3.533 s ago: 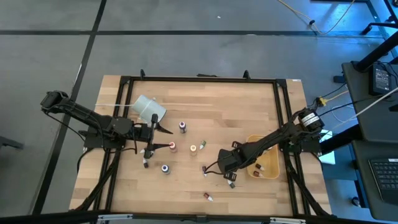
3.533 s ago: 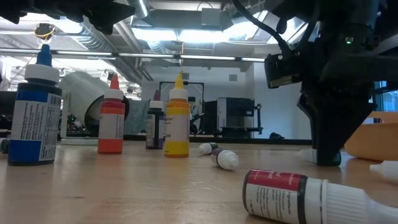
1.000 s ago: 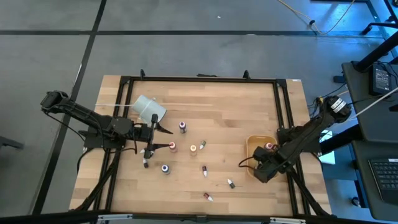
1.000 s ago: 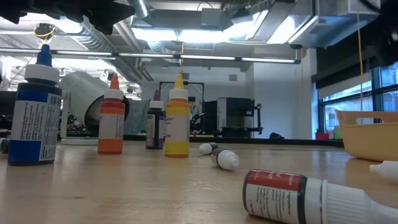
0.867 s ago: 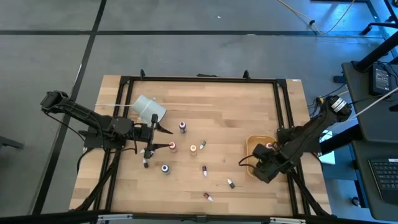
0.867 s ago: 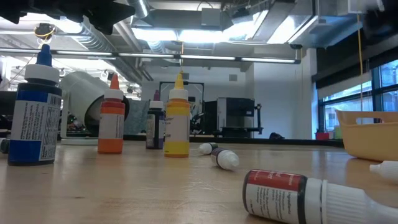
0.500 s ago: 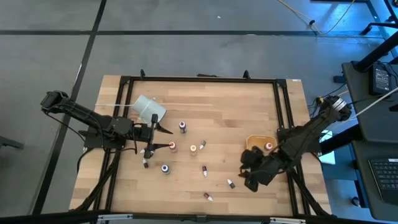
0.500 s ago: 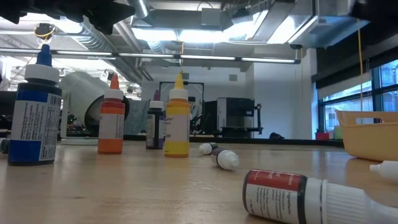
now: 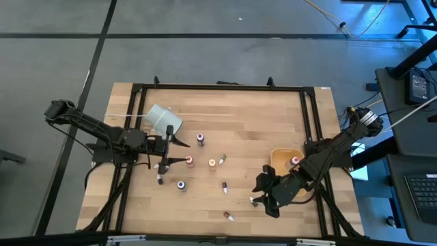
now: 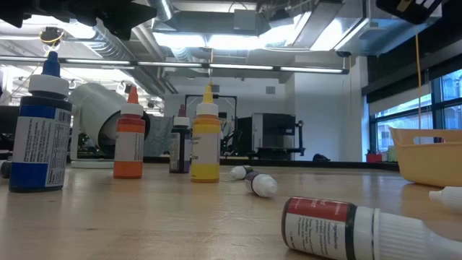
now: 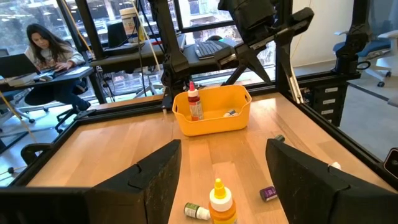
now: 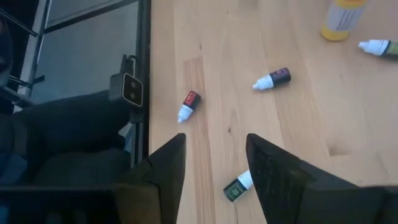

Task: Pick & Place food coloring
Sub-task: Put the small dark green food coloring bottle into the yellow bin

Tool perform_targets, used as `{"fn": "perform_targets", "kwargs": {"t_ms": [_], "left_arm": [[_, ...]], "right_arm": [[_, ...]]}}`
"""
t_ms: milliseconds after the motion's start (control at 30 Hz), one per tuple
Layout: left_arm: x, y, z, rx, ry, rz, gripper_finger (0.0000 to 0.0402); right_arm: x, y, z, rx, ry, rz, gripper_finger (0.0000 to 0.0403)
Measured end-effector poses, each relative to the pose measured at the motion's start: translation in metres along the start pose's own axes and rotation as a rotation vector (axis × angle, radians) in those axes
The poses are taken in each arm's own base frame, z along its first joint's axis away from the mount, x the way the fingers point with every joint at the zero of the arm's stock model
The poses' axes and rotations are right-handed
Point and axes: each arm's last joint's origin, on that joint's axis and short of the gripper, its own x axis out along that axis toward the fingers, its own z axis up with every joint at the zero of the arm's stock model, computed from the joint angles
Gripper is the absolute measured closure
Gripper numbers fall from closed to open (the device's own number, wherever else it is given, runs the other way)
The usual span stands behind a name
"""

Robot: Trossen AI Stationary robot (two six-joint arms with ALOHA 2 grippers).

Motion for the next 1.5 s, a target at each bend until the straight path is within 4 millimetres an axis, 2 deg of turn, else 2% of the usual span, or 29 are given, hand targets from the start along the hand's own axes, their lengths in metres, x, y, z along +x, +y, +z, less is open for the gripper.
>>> {"fn": "perform_targets", "kwargs": {"t_ms": [133, 400, 533, 900, 1033, 1267, 1500], "left_arm": [[0.0, 0.0, 0.0, 0.0, 0.0, 0.0, 0.0174], [0.0, 0.0, 0.0, 0.0, 0.0, 0.0, 0.0172], [0.0, 0.0, 0.0, 0.0, -0.002, 0.0, 0.0171], [0.0, 0.0, 0.0, 0.0, -0.002, 0.001, 0.0172], [0.0, 0.0, 0.0, -0.001, -0.002, 0.003, 0.0172], [0.0, 0.0, 0.0, 0.052, -0.002, 0.003, 0.0174], [0.0, 0.0, 0.0, 0.052, -0.002, 0.003, 0.0172]], "right_arm": [[0.0, 0.0, 0.0, 0.002, -0.001, 0.0, 0.0219], [0.006, 0.002, 0.002, 0.003, 0.015, 0.058, 0.0121], [0.007, 0.002, 0.005, 0.016, 0.005, 0.074, 0.0097], [0.053, -0.022, -0.012, 0.296, 0.321, -0.053, 0.0093], [0.068, -0.018, -0.009, 0.305, 0.397, -0.075, 0.0093], [0.094, -0.011, -0.007, 0.292, 0.522, -0.226, 0.0093], [0.116, -0.014, -0.014, 0.327, 0.58, -0.265, 0.0093]]}}
